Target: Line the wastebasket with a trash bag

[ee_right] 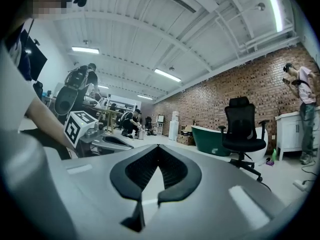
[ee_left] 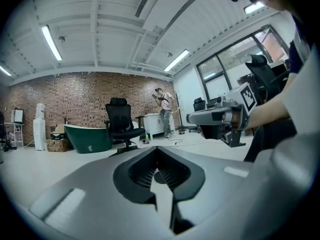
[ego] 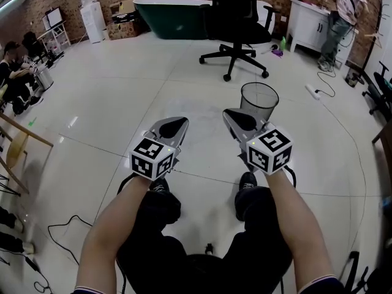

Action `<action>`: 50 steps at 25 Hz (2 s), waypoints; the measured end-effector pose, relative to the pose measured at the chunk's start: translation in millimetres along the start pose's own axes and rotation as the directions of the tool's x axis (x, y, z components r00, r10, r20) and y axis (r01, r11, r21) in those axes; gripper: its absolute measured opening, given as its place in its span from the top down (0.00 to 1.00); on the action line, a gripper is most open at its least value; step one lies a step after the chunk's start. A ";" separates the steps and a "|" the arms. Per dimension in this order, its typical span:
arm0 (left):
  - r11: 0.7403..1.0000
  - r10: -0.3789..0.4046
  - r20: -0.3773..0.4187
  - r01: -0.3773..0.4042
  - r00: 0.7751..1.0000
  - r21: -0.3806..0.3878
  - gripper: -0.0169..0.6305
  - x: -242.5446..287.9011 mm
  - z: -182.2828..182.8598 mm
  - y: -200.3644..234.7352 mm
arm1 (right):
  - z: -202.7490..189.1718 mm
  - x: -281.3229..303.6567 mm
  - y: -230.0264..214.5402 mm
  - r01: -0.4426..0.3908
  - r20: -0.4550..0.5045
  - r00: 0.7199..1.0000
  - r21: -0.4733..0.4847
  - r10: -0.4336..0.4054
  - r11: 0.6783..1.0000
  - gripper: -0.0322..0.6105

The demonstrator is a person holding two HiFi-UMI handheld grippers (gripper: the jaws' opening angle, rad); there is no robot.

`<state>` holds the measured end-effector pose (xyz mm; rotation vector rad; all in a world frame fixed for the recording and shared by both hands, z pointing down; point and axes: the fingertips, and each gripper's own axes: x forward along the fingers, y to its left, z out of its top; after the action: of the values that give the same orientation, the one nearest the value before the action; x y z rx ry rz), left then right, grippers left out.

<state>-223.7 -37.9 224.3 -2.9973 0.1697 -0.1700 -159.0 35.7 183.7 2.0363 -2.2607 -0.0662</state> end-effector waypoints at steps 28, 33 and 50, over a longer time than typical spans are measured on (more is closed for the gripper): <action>0.998 0.000 -0.137 0.009 0.991 0.065 0.96 133.7 -40.3 129.1 | -23.4 167.4 -134.0 -0.125 -0.146 0.982 -0.049 0.117 0.991 0.95; 0.999 0.014 -0.130 -0.008 0.991 0.047 0.96 165.5 -40.2 145.3 | -24.0 196.0 -161.6 -0.166 -0.149 0.977 -0.089 0.152 0.982 0.95; 0.998 0.002 -0.286 0.017 0.958 0.064 0.96 242.5 -122.0 168.1 | -136.4 205.2 -245.9 -0.204 -0.251 0.948 -0.017 0.194 0.979 0.95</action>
<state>-16.4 -247.9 346.2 -2.8927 0.1781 -0.5985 77.4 -189.7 304.2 1.6771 -2.2683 0.1466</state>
